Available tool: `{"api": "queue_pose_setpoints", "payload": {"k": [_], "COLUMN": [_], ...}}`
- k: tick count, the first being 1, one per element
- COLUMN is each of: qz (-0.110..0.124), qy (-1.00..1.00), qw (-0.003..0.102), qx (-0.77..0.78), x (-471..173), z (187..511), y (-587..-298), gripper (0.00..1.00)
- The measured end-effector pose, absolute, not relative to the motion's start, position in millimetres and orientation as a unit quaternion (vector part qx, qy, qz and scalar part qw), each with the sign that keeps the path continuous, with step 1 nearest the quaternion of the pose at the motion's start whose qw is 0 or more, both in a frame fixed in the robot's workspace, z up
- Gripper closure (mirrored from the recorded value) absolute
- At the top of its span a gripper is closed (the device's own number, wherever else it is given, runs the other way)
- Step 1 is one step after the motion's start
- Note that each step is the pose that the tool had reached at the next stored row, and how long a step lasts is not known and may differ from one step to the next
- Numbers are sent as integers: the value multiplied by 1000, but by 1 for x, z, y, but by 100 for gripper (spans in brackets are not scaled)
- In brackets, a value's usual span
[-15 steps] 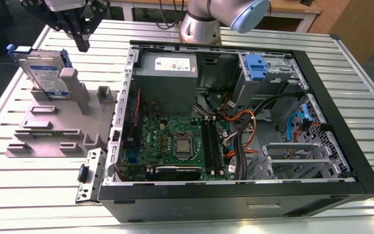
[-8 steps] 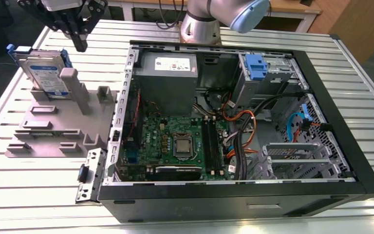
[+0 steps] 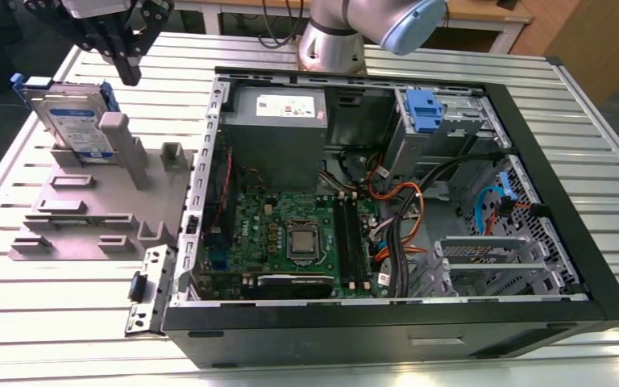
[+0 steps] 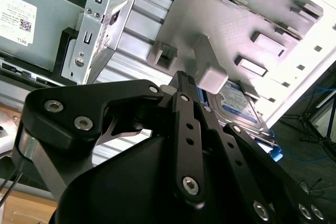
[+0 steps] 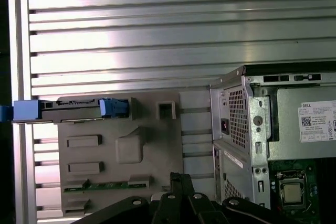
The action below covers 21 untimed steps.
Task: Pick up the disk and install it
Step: 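Reach for the disk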
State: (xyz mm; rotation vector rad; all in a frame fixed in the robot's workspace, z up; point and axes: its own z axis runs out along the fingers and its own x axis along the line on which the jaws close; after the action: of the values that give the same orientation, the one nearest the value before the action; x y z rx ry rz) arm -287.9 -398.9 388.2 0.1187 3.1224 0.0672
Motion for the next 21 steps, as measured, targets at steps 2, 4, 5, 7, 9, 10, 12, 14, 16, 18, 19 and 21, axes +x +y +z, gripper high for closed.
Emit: {"api": "queue_pose_setpoints", "payload": {"k": [2, 4, 5, 7, 9, 10, 12, 14, 16, 18, 19, 21], "qz": [22, 21, 22, 22, 22, 22, 22, 21, 22, 22, 22, 21], "qy": [999, 999, 999, 999, 999, 999, 999, 999, 999, 999, 999, 999], "qw": [8, 8, 8, 8, 8, 8, 8, 8, 8, 8, 8, 8], "qx": [38, 38, 38, 38, 38, 38, 38, 38, 38, 38, 38, 38], "x": [-289, -289, -289, -290, -290, -290, -290, -290, -291, -291, -291, -292], "z": [388, 388, 388, 388, 388, 388, 388, 388, 388, 388, 388, 388], "y": [-399, -399, -399, -399, -399, -399, -399, -399, -399, -399, -399, -399], "gripper": [89, 89, 89, 89, 89, 89, 89, 89, 89, 89, 89, 89]}}
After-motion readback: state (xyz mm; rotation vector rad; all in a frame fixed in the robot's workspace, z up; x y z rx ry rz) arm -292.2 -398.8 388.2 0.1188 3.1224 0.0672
